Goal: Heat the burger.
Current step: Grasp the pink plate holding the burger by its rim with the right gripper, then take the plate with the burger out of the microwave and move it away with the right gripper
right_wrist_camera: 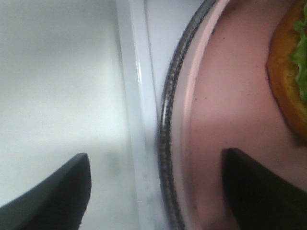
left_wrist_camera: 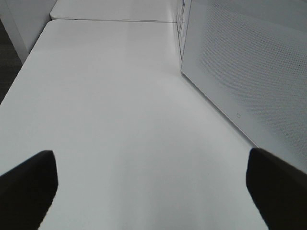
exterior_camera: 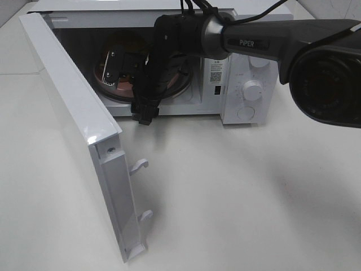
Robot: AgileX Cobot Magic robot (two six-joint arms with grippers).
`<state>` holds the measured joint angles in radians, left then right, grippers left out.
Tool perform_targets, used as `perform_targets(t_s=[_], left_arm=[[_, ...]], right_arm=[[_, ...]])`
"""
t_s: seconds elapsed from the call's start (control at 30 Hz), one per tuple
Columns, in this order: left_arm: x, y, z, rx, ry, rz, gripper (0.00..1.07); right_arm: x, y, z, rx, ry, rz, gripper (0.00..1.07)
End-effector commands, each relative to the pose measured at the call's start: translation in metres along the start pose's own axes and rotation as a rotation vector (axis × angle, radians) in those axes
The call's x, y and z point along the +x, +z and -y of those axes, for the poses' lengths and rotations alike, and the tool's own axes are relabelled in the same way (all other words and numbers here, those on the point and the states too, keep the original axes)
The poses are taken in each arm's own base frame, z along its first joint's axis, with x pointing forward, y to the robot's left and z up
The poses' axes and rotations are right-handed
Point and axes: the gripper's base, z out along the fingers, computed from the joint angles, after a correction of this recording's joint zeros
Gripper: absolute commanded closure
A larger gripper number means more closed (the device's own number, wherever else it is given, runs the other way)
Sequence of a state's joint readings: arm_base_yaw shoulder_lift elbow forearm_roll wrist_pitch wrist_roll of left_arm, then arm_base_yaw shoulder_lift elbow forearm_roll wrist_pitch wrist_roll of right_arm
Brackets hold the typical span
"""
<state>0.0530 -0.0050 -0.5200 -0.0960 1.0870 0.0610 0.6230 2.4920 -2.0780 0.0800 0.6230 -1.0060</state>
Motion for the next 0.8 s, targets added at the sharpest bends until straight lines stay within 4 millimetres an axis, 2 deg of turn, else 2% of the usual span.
perform_targets(t_s=[0.03, 0.1, 0.17, 0.27, 0.33, 0.37, 0.4, 0.43, 0.47, 0.5, 0.8], left_arm=[[-0.0005, 0.0002, -0.0001, -0.004, -0.006, 0.016, 0.07], [-0.0005, 0.0002, -0.0001, -0.004, -0.006, 0.016, 0.07], [-0.0005, 0.0002, -0.0001, -0.004, -0.006, 0.016, 0.07], [-0.0005, 0.0002, -0.0001, -0.004, -0.006, 0.016, 0.07], [-0.0005, 0.0002, -0.0001, -0.004, -0.006, 0.016, 0.07], [-0.0005, 0.0002, -0.0001, -0.004, -0.006, 0.016, 0.07], [-0.0005, 0.0002, -0.0001, -0.004, -0.006, 0.016, 0.07], [-0.0005, 0.0002, -0.0001, -0.004, -0.006, 0.016, 0.07], [-0.0005, 0.0002, -0.0001, -0.004, -0.006, 0.016, 0.07], [-0.0005, 0.0002, -0.0001, -0.004, -0.006, 0.016, 0.07], [-0.0005, 0.0002, -0.0001, -0.004, -0.006, 0.016, 0.07]], right_arm=[[0.0038, 0.0050, -0.0045, -0.041, 0.003, -0.018, 0.37], [0.0039, 0.0050, -0.0048, -0.043, 0.003, -0.019, 0.39], [0.0048, 0.0049, -0.0062, -0.058, 0.003, -0.029, 0.53], [0.0049, 0.0049, -0.0064, -0.061, 0.003, -0.030, 0.58], [0.0056, 0.0038, -0.0077, -0.078, 0.009, -0.041, 0.84], [0.0056, 0.0038, -0.0077, -0.078, 0.009, -0.041, 0.84], [0.0058, 0.0033, -0.0080, -0.083, 0.014, -0.044, 0.91], [0.0058, 0.0033, -0.0080, -0.083, 0.014, -0.044, 0.91], [0.0064, 0.0031, -0.0091, -0.095, 0.019, -0.052, 1.04], [0.0067, 0.0031, -0.0096, -0.100, 0.019, -0.055, 1.07], [0.0084, -0.0030, -0.0135, -0.159, 0.020, -0.089, 1.07]])
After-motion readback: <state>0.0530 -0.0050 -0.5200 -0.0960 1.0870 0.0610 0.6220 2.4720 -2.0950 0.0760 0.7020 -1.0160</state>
